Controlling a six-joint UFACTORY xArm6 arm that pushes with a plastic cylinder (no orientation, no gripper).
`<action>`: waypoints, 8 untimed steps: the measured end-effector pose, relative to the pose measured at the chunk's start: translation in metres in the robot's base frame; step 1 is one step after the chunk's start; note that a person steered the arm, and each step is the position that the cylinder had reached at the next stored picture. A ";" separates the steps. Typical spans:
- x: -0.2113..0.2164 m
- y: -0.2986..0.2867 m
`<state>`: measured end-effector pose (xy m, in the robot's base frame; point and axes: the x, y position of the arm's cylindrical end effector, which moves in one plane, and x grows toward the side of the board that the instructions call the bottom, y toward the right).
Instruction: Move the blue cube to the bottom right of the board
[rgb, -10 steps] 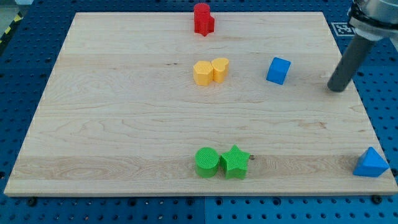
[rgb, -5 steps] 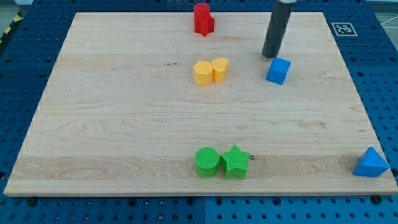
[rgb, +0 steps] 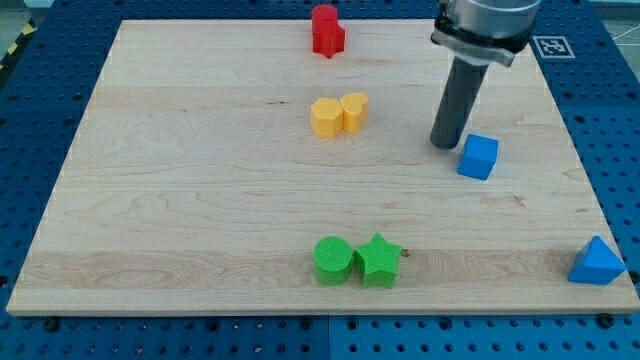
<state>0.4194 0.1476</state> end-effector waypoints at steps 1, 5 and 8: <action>0.004 0.014; 0.034 0.025; 0.094 0.036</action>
<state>0.5134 0.1831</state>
